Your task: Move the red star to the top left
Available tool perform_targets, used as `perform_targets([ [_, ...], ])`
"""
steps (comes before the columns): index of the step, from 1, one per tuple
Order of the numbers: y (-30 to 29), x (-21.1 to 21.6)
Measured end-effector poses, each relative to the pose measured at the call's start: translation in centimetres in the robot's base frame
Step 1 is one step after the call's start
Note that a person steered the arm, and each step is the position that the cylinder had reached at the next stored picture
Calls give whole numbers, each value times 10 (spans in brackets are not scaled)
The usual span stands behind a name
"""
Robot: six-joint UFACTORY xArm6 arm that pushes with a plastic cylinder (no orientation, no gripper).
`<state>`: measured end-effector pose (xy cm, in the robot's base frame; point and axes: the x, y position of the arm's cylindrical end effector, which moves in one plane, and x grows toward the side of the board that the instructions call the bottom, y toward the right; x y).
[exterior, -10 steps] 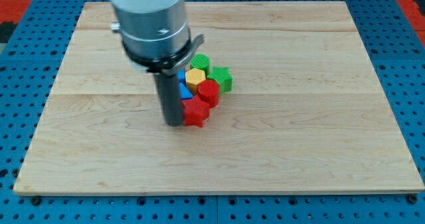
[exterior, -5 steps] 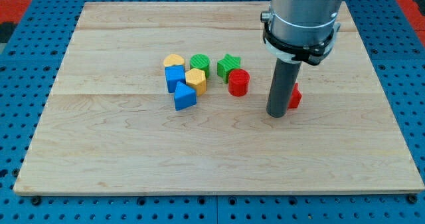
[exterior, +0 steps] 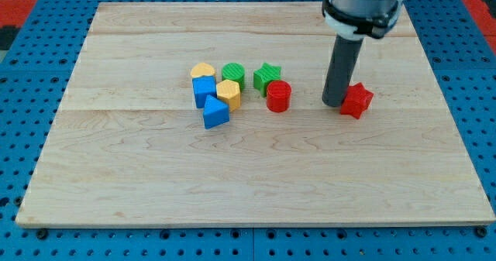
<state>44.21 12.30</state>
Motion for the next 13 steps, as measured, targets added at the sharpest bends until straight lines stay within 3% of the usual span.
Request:
perform_targets([
  [1,11,37],
  [2,75,41],
  [3,57,-37],
  [4,25,-53],
  [5,109,-5],
  [6,35,20],
  [8,-21,-115],
  [9,-51,-155],
  [11,-138,-185],
  [12,-45,-148],
  [13,-48,-200],
])
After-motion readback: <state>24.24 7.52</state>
